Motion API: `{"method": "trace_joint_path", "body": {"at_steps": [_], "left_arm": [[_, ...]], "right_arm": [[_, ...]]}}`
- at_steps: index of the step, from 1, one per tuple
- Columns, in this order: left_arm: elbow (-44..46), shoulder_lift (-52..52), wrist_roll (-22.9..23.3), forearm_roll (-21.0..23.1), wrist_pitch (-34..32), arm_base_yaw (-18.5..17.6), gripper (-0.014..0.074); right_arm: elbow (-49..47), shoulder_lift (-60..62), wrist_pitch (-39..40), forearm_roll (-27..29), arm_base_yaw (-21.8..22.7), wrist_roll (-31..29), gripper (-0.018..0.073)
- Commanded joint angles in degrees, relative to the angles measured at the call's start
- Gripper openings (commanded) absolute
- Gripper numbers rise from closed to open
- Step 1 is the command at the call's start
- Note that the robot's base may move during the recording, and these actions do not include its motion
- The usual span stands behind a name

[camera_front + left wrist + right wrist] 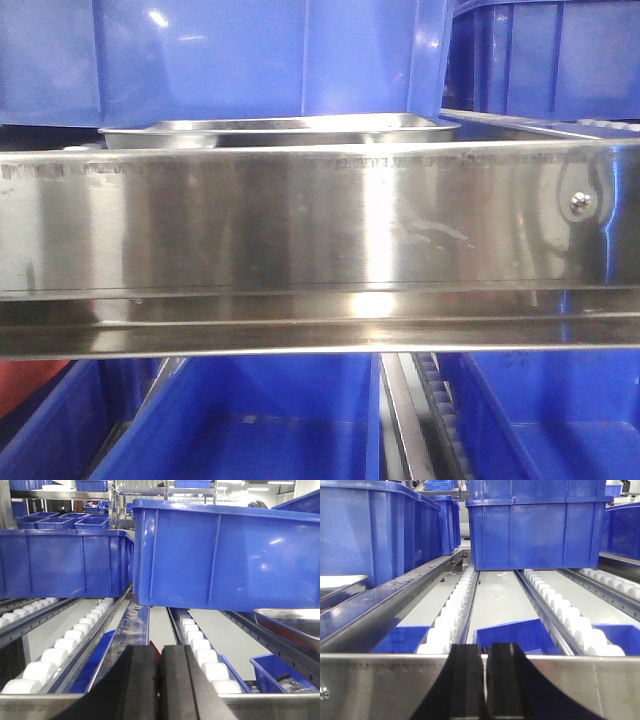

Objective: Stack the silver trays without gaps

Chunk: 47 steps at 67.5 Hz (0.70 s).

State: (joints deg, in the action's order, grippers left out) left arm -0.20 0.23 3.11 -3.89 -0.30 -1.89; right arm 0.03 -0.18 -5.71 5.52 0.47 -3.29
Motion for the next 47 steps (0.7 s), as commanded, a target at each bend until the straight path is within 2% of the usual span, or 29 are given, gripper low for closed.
{"method": "trace_joint_path", "body": {"at_steps": [1, 4, 11, 13, 17, 23, 34, 47], "left_arm": [[0.2, -0.2, 0.0, -0.5, -2.3, 0.0, -0.0015], [0.2, -0.2, 0.0, -0.4, -3.4, 0.0, -0.0015], [1.1, -0.2, 0.0, 0.2, -5.9, 0.0, -0.0015], [2.6, -0.2, 0.0, 0.2, -5.9, 0.0, -0.0015], [5.2, -0.2, 0.0, 0.2, -4.3, 0.0, -0.0015], [11.3, -0.2, 0.0, 0.2, 0.7, 0.0, -0.0015], [21.7, 5.7, 0.0, 0.2, 13.9, 0.0, -0.0015], [35.4, 20.6, 0.0, 0.2, 28.4, 0.0, -0.0015]], "right_arm": [[0.0, 0.2, 3.6, 0.1, 0.3, -0.3, -0.0016], [0.0, 0.2, 7.3, 0.1, 0.3, -0.3, -0.0016], [0.0, 0.2, 21.7, 0.5, 0.3, 0.3, -0.0016], [0.0, 0.2, 25.2, 0.6, 0.3, 1.8, -0.0016], [-2.2, 0.2, 25.9, 0.6, 0.3, 7.3, -0.0016], [-7.9, 0.2, 19.9, 0.6, 0.3, 13.9, -0.0016], [-18.9, -0.1, 5.3, 0.6, 0.3, 14.1, -0.0016], [-29.5, -11.6, -7.2, 0.6, 0.3, 13.8, -0.0016]]}}
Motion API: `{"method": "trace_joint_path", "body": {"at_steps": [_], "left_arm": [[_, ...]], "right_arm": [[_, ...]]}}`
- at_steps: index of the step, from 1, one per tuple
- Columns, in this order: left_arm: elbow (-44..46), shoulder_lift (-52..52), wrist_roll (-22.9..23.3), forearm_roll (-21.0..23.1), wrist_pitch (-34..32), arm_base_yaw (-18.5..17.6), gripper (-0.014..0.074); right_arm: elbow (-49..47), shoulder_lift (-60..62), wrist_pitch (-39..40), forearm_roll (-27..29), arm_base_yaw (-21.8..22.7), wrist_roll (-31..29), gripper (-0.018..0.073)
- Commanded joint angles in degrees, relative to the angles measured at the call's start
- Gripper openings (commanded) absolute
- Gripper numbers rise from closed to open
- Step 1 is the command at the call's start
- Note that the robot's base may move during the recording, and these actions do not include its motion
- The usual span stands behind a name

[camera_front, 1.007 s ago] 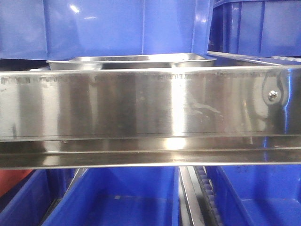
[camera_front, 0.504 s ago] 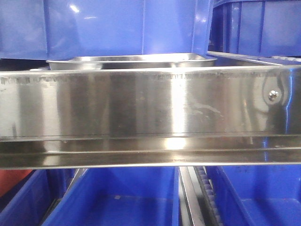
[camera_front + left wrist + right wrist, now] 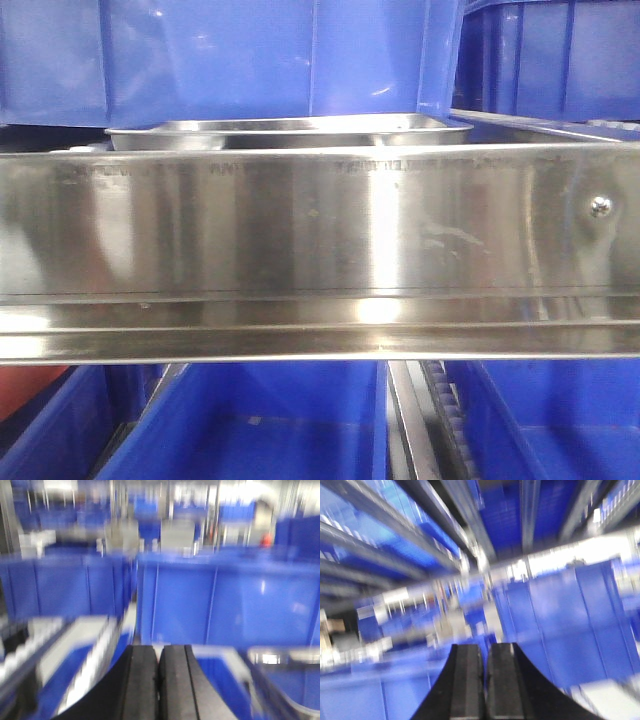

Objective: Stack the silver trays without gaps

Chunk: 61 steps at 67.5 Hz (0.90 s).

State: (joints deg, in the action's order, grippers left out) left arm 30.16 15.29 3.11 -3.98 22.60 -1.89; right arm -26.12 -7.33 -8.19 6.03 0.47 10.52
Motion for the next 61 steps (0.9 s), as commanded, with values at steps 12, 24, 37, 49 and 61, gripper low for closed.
{"method": "trace_joint_path", "body": {"at_steps": [12, 24, 37, 49, 61], "left_arm": [[16.5, 21.6, -1.1, -0.7, 22.9, 0.0, -0.0015], [20.0, 32.7, -1.4, -0.3, 26.0, 0.0, -0.0015], [20.0, 41.8, -1.4, 4.0, 21.7, 0.0, -0.0015], [20.6, 47.5, -1.4, 10.5, 14.4, 0.0, -0.0015], [26.6, 51.1, 7.2, 5.1, 17.8, -7.3, -0.0015]], "right_arm": [[-16.9, -20.6, -21.9, 0.1, 0.3, -9.8, -0.0016], [-25.6, -34.7, -31.3, 0.1, 0.3, -13.6, -0.0016], [-27.1, -43.0, -33.8, 0.9, 0.3, -13.5, -0.0016], [-27.3, -49.0, -34.7, 1.9, 0.3, -13.0, -0.0016], [-32.3, -56.6, -44.3, -0.4, -1.4, -2.7, -0.0011]]}}
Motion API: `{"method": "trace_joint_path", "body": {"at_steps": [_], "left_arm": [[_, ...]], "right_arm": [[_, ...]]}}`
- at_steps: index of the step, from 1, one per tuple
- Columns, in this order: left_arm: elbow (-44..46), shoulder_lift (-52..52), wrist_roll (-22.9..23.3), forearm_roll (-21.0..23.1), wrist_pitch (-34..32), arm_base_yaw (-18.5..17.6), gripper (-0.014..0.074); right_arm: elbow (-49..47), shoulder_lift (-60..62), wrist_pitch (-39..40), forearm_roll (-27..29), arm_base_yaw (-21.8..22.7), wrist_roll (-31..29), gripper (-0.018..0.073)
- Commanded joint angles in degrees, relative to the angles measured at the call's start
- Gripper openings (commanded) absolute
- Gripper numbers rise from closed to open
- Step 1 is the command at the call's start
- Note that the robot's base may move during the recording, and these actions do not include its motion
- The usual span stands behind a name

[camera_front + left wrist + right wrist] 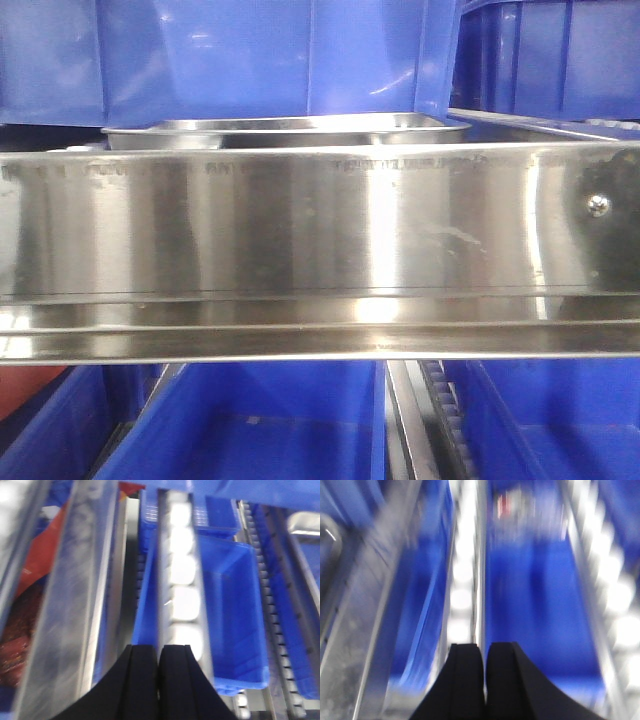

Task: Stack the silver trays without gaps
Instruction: 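Reach both grippers down to opposite corners of the silver tray rim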

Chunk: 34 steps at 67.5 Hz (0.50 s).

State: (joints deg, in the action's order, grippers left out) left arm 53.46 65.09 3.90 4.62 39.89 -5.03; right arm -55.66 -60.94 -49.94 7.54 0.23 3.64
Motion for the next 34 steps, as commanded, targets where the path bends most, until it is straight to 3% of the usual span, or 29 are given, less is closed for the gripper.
{"method": "trace_joint_path", "body": {"at_steps": [1, 8, 14, 22, 34], "left_arm": [[4.3, 1.8, 8.4, -5.4, 0.9, -5.3, -0.0015], [8.9, 5.9, 23.5, -21.1, 5.4, -14.2, -0.0015], [13.3, 10.6, 31.9, -28.5, 8.9, -19.9, -0.0015], [21.1, 18.0, 34.0, -27.6, 15.3, -22.6, -0.0015], [32.0, 26.5, 33.5, -24.0, 21.5, -22.8, -0.0015]], "right_arm": [[-3.2, -3.6, -2.7, -3.2, -1.8, 5.1, -0.0011], [-7.3, -8.3, -3.2, -9.7, -8.2, 13.0, -0.0011], [-11.8, -12.8, -5.6, -12.8, -15.1, 17.8, -0.0011], [-19.7, -20.5, -11.3, -12.9, -21.0, 20.4, -0.0011], [-28.6, -30.4, -13.1, -12.0, -24.3, 23.7, -0.0011]]}}
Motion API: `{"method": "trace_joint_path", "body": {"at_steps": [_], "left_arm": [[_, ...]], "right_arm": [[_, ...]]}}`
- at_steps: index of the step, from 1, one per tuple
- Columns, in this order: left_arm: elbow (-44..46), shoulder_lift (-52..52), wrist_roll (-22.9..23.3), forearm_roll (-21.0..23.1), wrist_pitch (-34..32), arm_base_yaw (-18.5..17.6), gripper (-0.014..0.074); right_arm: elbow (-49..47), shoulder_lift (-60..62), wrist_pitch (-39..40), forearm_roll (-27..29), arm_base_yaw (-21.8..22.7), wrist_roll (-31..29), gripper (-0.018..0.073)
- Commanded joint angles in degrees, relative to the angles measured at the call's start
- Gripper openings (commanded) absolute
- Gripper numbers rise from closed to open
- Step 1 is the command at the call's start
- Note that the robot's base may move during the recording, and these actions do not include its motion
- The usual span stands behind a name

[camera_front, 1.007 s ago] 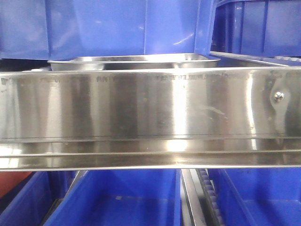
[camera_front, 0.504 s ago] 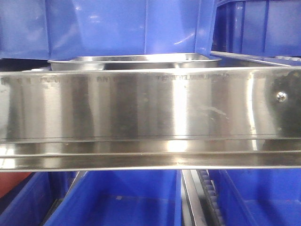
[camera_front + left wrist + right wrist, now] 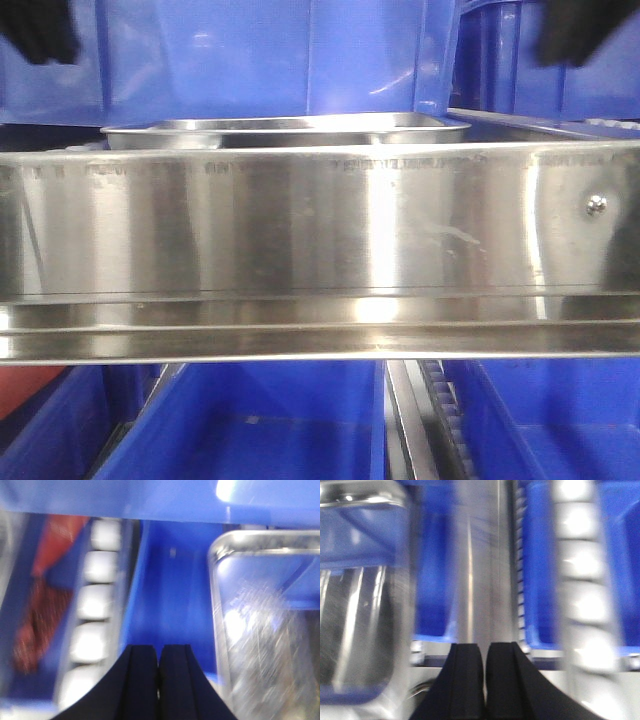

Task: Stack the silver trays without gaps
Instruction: 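Reach both grippers down to opposite corners of the silver tray rim, then close both grippers on the silver tray rim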

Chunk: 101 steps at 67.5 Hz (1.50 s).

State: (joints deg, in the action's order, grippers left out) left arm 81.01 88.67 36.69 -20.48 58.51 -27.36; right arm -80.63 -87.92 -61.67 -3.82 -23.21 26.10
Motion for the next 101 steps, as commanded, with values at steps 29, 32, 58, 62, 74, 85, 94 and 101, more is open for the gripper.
{"method": "trace_joint_path", "body": {"at_steps": [29, 32, 58, 62, 74, 85, 94, 101], "left_arm": [[8.7, 9.4, -2.2, 7.2, 3.3, -0.3, -0.0015], [8.7, 9.4, -2.2, 7.2, 3.1, -0.3, -0.0015], [8.7, 9.6, -2.0, 7.1, 3.1, -0.3, 0.0289], [8.7, 10.0, -2.0, 7.1, 3.5, -0.3, 0.0279], [8.7, 12.1, -2.0, 7.1, 3.7, -0.3, 0.0242], [8.7, 14.1, -2.0, 7.2, 3.7, -0.3, 0.0242], [8.7, 15.0, -2.0, 7.3, 3.7, -0.3, 0.0242], [8.7, 15.2, -2.0, 7.3, 3.7, -0.3, 0.0242]], "right_arm": [[-14.8, -14.5, -6.4, 1.4, -1.9, 1.2, -0.0015], [-14.8, -14.7, -6.4, 1.5, -1.9, 1.2, -0.0015], [-14.8, -15.0, -4.8, 3.0, -2.2, 1.2, 0.0117], [-14.8, -15.0, -4.7, 3.0, -2.2, 1.2, 0.0159], [-14.8, -15.5, -3.8, 3.0, -2.2, 1.2, 0.0181], [-14.8, -17.2, -4.0, 3.8, -2.2, 1.2, 0.0181], [-14.8, -18.1, -3.5, 3.8, -2.2, 1.2, 0.0181], [-14.6, -18.5, -3.7, 3.8, -2.2, 1.2, 0.0181]]}}
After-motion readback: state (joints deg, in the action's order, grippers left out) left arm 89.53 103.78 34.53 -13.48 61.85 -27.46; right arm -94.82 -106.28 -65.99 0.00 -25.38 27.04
